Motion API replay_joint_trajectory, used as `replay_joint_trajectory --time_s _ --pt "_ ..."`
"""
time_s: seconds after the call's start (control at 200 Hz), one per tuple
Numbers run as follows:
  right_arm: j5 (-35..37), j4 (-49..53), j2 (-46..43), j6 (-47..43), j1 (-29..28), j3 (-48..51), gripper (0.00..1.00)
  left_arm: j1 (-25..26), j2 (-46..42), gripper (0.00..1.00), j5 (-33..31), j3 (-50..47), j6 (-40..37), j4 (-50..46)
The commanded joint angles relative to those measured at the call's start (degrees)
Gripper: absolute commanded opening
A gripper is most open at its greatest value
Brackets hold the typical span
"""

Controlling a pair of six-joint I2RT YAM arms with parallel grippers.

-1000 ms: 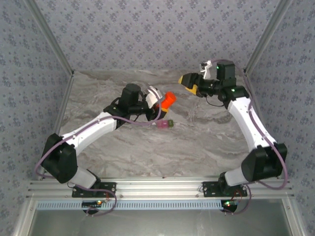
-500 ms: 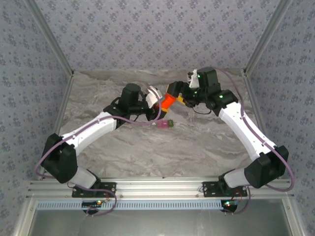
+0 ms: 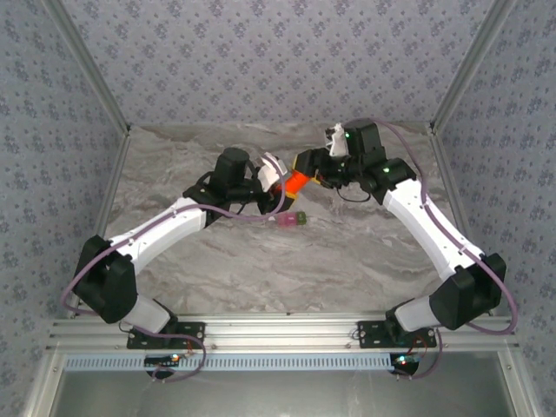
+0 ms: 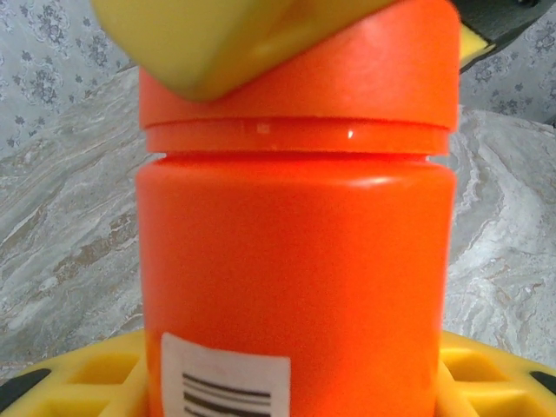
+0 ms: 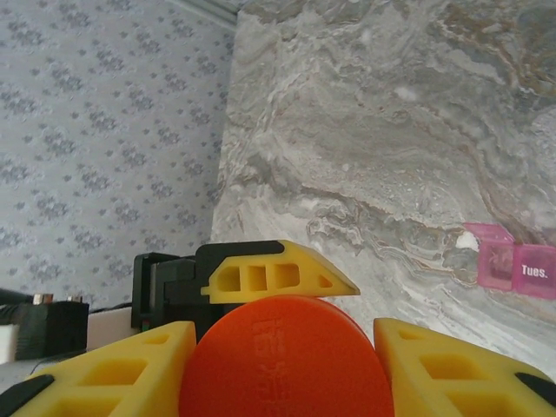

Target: Sort the pills into containers

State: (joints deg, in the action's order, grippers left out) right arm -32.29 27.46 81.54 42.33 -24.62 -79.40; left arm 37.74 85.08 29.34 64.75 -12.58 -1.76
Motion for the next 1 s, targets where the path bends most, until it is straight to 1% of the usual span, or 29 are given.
replay_joint_trajectory --time_s 0.0,0.07,0.105,0.125,0.195,0.22,0.27,0.325,0.375,0.43,0.545,0.61,0.745,0.994 --pt "-9.5 -5.9 1.4 -12.9 1.6 0.2 0.50 0.2 -0.2 0.00 2.7 2.5 -0.7 1.9" --pt "-13.5 -5.0 2.0 -24.7 1.7 -0.4 0.53 0.1 -0.1 0.00 3.2 2.4 -0.6 2.0" --pt "-14.7 -4.9 2.6 -27.4 2.0 -0.4 0.57 0.2 -0.1 0.00 3.3 2.4 -0.5 2.0" --pt "-15.0 -4.6 3.0 -28.0 2.3 -0.7 0.60 0.2 -0.1 0.00 3.3 2.4 -0.4 2.0" --pt "-18.3 -3.7 5.3 -27.5 4.8 -2.2 0.68 0.2 -0.2 0.00 3.2 2.2 -0.3 2.0" --pt "-18.5 -5.0 5.7 -25.4 6.0 -2.4 0.70 0.1 -0.2 0.00 3.2 2.2 -0.4 1.9" --pt "-19.5 -10.1 5.0 -18.1 7.8 -1.0 0.72 0.1 -0.3 0.00 3.0 2.1 -0.4 1.9" --pt "-17.8 -13.8 3.0 -11.0 9.5 1.0 0.75 0.1 -0.4 0.00 2.8 2.0 -0.4 1.9" --pt "-16.6 -17.1 0.9 -4.8 10.9 2.7 0.76 0.1 -0.3 0.00 2.8 2.0 -0.4 1.9" --pt "-13.8 -17.5 -1.3 0.3 11.6 4.0 0.76 0.1 -0.3 0.00 2.9 2.1 -0.5 1.9" --pt "-5.2 -10.7 -4.8 6.2 11.1 5.3 0.76 0.1 -0.3 0.00 2.8 2.4 -0.7 1.4" --pt "-0.7 -8.8 -6.3 10.1 10.1 6.7 0.75 0.0 -0.3 0.00 2.8 2.3 -0.8 1.2" --pt "4.8 -5.3 -7.0 10.4 6.1 7.0 0.76 0.0 -0.2 0.00 2.8 2.3 -0.5 1.7" --pt "8.7 0.1 -3.0 6.6 -1.5 1.4 0.77 0.0 0.5 0.00 3.3 3.0 -0.4 1.5"
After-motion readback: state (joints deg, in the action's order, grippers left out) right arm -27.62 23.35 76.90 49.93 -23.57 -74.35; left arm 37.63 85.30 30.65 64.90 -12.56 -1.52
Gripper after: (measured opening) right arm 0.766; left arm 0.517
